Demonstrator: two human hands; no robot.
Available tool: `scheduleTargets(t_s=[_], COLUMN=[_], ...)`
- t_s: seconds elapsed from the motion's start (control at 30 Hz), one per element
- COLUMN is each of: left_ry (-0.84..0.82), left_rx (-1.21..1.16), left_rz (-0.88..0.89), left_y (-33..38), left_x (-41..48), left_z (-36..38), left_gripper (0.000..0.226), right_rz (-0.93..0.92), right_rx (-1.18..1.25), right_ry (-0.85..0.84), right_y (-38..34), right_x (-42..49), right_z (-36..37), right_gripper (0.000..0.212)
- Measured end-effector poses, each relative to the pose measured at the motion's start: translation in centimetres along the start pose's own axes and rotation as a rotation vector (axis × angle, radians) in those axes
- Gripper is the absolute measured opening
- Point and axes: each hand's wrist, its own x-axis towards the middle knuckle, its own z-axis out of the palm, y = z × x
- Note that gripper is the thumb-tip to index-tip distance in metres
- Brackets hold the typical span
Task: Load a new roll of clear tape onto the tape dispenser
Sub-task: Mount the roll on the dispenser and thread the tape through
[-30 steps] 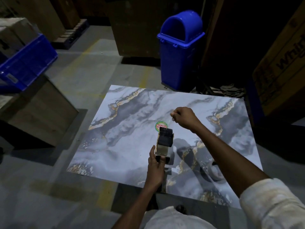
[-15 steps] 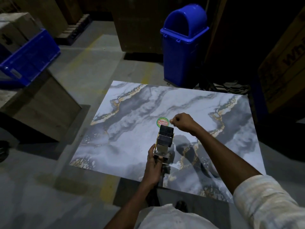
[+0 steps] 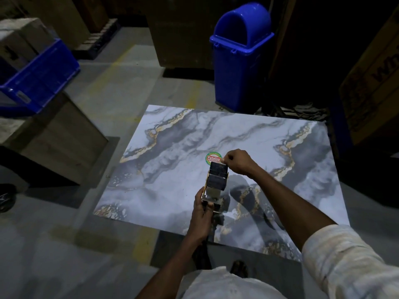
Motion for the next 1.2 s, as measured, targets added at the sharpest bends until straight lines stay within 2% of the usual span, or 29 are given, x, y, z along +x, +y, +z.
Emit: scheduleTargets(t_s=[0.17,0.37,0.5,0.7,0.77,0.83,0.9,0.97,1.0,1.07,1.2], left_ry=[0.002,0.017,0.015,-0.003,0.004,0.019,0.028,0.039,0.039,0.021,0.037], left_rx=[0.062,0.130,0.096,0.107,0.097,0.094,0.109,0.099,0.110,0.117,0.174], left_rz=[-0.003,-0.018,-0.034,-0.030,-0.048,-0.049,-0.065,-0.089,-0.096,-0.102,-0.140], left_y=[-0.2,0.0,-0.4,0.9,1.0,1.5,2.0,2.3,2.3,2.8,3.4], left_x=[0.1,0.1,0.5,0.1,0.3,0.3,0.4,0.7,0.9,1.1,1.2], left_z=[-0.3,-0.2,-0.3,-0.2,0.0,0.3,0.6,0.6,0.6,0.7,0.7], left_gripper=[0.047,0.050,0.049,0.043,0.043,0.041,0.046,0.063,0.065,0.053,0.040], right_rz=[0.077,0.410,0.610,0.786,0.750,0.630,0.425,0.168,0.045,-0.128,-0.137], right_rx=[0.114,0.547,0.757,0.913,0.880,0.824,0.680,0.450,0.359,0.273,0.420], right_ry=[-0.059,-0.170,-0.334,-0.303,-0.220,-0.024,0.236,0.379,0.428,0.523,0.531], right_y=[0.5,0.5,1.0,1.9,2.1,2.1,1.8,1.2,0.8,0.5,0.7], right_x=[0.5,0.7,0.8,0.8,0.7,0.6,-0.2,-1.8,-2.7,-4.2,-7.2], right_z=[0.1,0.3,0.8,1.5,1.6,1.6,1.5,1.6,1.7,2.2,4.0], right_gripper=[0.027,0.024,0.031,0.037,0.035,0.022,0.017,0.021,0.020,0.017,0.024])
